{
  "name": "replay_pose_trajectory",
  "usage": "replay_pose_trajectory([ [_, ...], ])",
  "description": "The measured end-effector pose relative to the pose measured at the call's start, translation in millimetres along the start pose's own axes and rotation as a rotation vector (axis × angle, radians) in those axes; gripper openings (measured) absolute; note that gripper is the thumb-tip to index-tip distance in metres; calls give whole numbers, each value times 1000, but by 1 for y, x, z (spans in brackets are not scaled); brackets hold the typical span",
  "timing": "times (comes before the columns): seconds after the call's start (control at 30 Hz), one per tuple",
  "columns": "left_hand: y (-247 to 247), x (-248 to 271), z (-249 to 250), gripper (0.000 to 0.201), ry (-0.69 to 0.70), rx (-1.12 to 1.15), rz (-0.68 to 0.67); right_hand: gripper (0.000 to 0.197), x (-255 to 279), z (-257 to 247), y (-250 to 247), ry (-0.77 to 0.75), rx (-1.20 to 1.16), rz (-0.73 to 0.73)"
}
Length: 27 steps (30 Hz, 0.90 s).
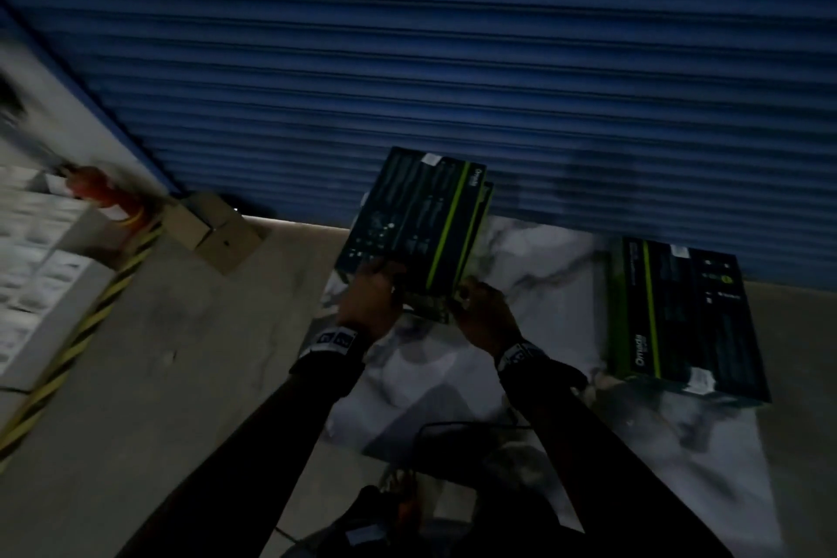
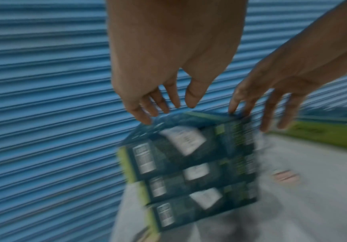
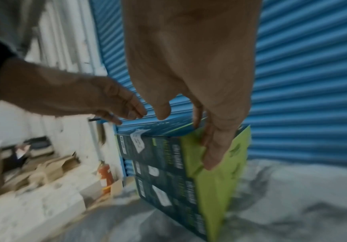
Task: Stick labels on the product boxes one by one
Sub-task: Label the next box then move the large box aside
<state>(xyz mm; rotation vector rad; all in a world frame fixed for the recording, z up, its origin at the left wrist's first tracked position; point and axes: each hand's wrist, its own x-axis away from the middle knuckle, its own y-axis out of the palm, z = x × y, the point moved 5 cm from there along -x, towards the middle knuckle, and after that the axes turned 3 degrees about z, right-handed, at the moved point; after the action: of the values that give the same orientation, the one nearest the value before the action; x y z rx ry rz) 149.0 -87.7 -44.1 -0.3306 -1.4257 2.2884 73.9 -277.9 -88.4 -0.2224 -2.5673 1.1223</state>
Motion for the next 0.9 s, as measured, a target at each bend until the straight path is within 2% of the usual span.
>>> replay_pose_trajectory([
  [0.07, -3, -16, -36, 49, -35, -40, 32, 68, -13, -16, 14, 67, -61, -2],
  [0.13, 6, -31, -68, 75, -81, -114, -51, 87, -23, -23, 26, 137, -100, -22],
  [0.2, 14, -41, -84, 92, -70, -153, -148, 102, -33, -22, 36, 166, -103, -6],
  [0.27, 18, -45, -88, 93, -23, -148, -187, 109, -36, -22, 41, 181, -108, 9],
  [0.4, 11, -48, -84, 82, 39, -124, -193, 114, -37, -23, 42, 187, -126, 17],
  [0.5, 4, -49, -83, 75, 50, -132, -209, 126, -38, -19, 39, 158, -130, 48],
  [0.53, 1, -49, -81, 71, 45, -127, -211, 125, -36, -18, 35, 141, -124, 62],
  [0.6, -7, -46, -70, 69, 51, -129, -200, 110, -27, -27, 24, 118, -92, 95],
  [0.73, -13, -44, -52, 86, 53, -121, -121, 84, -13, -29, -5, 89, -141, 230],
  [0.83, -22, -40, -28, 94, 38, -92, -71, 84, 0, -27, -28, -6, -232, 339],
  [0.9, -41, -28, 0, 90, 50, -120, -22, 82, 16, -34, -49, -44, -153, 437],
])
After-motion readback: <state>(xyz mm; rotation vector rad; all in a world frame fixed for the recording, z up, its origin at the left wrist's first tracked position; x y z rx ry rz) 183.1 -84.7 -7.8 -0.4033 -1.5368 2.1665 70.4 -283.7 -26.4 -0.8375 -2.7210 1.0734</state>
